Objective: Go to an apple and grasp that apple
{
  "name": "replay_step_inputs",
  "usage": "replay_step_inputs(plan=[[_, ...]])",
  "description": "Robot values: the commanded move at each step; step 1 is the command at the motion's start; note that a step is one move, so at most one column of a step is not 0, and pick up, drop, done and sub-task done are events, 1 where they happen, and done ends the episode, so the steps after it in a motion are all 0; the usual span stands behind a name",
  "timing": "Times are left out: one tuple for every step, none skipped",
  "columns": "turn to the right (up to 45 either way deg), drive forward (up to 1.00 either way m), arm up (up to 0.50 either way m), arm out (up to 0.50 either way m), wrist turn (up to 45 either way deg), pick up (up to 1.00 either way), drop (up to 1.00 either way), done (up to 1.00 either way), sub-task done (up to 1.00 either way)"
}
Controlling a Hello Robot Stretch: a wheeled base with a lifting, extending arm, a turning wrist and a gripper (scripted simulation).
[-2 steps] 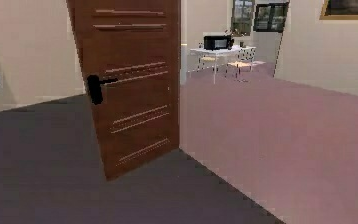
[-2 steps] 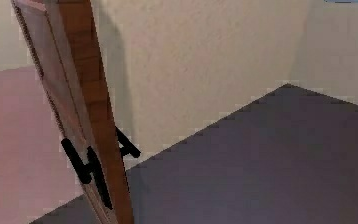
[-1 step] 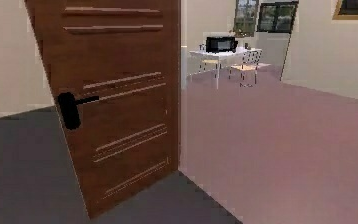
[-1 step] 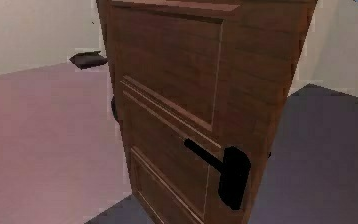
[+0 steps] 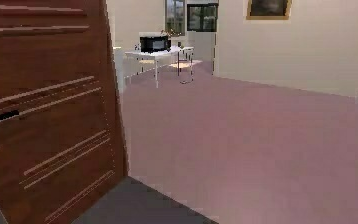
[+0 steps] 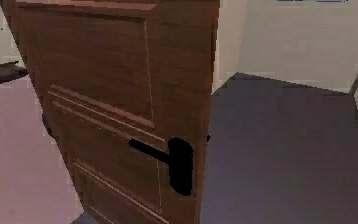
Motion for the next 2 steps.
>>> replay_step_inputs(plan=[[0.0,1.00,0.00,0.00,0.0,0.00,0.00,0.00,0.00],[3.0,0.00,0.00,0.00,0.0,0.00,0.00,0.00,0.00]])
